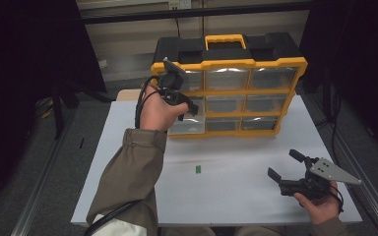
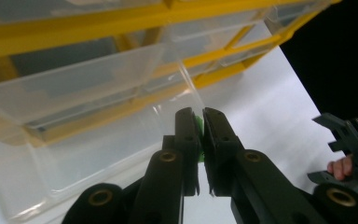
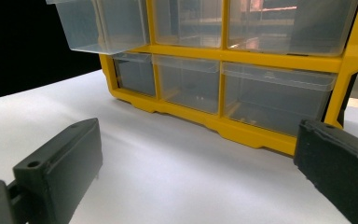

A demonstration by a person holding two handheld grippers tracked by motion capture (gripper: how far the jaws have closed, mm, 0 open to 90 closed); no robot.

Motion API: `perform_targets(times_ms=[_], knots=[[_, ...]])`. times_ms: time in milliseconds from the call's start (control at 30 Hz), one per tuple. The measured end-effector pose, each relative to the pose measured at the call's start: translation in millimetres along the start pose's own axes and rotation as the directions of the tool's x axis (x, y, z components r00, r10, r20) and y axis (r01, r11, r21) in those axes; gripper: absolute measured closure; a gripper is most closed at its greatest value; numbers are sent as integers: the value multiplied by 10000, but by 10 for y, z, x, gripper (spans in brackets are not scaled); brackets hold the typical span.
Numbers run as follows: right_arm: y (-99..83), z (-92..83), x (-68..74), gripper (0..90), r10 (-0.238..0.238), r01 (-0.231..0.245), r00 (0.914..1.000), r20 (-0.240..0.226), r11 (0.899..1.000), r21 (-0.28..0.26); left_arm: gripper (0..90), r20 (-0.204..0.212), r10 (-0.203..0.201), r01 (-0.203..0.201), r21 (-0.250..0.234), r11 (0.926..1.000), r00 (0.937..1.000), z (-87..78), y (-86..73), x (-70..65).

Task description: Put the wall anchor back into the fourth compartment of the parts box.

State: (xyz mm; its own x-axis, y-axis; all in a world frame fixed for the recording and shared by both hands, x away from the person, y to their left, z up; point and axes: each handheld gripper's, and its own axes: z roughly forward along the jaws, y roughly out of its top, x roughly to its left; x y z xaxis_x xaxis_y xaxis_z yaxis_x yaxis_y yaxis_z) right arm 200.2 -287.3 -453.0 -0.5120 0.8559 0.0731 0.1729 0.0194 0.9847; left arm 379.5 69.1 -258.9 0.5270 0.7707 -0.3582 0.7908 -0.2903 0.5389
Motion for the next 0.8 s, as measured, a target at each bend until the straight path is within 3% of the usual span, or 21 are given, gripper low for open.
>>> perform_targets(times_ms=[267,333,500,533,800], knots=[[1,2,8,10,71,-71,10000,5,10000,-26,851,-796,-107,99,-107,9999,9968,-15,22,136],[1,1,3,10,50,-50,10000,20,10000,-32,851,-849,-258,240,-219,9995,9961,-10,23,164],[0,0,4,10,0,0,10000,-2,10000,15,851,-1205,-153,139,-124,9998,9926,15,16,218],[0,2,6,10,17,-17,10000,16,10000,8,850,-1291,-319,282,-304,9991,9911,36,11,208],[-1,1,4,10,-15,15,10000,-18,10000,23,850,-1503,-51,28,-155,9999,9886,66,15,216]])
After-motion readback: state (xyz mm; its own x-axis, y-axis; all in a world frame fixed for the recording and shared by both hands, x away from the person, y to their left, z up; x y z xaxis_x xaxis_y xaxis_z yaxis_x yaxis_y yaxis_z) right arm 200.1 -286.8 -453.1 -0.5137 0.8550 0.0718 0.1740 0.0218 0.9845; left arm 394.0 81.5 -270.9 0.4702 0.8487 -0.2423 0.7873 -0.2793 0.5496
